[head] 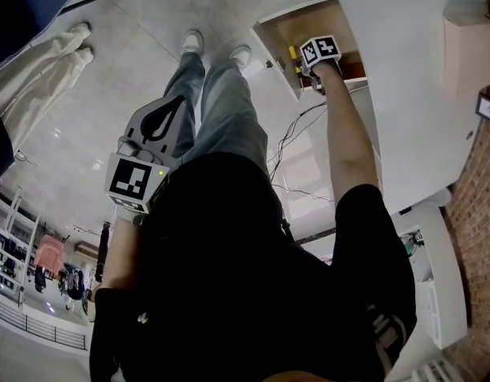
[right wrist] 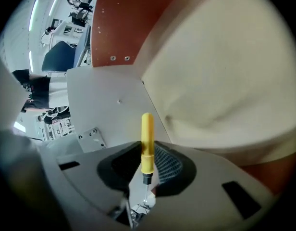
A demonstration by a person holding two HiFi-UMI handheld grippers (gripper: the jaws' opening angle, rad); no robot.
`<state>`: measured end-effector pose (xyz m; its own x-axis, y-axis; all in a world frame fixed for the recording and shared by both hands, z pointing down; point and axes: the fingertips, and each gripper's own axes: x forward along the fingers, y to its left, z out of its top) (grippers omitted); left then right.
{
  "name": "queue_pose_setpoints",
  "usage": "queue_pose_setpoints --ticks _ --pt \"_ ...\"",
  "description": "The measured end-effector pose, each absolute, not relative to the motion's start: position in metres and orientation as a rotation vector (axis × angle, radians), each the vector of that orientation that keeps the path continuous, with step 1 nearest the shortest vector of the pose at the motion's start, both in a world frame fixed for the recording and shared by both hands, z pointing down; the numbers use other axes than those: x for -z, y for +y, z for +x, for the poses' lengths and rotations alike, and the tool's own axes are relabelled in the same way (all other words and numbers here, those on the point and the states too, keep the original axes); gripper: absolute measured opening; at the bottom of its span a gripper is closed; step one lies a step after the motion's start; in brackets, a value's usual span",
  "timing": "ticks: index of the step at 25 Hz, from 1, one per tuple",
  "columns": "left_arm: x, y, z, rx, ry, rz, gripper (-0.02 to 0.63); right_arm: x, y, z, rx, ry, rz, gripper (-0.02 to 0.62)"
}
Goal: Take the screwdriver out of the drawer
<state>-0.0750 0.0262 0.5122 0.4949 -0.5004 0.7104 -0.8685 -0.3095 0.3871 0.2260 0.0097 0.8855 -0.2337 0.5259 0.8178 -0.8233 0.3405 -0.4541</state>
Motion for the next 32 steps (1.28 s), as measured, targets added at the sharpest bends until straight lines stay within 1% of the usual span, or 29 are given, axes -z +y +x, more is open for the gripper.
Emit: queue_pose_setpoints --ticks 16,32 --pt "-0.464 0.012 -0.093 -0.571 -1.219 2.080 0.003 -0.806 -0.020 0.184 -0.999 -1.480 0.356 0.089" --pt "-0.408 0.004 -0.127 -0.442 -1.358 2.180 0.003 -0.675 -0.038 0.121 -0.858 -1.724 0.442 0.089"
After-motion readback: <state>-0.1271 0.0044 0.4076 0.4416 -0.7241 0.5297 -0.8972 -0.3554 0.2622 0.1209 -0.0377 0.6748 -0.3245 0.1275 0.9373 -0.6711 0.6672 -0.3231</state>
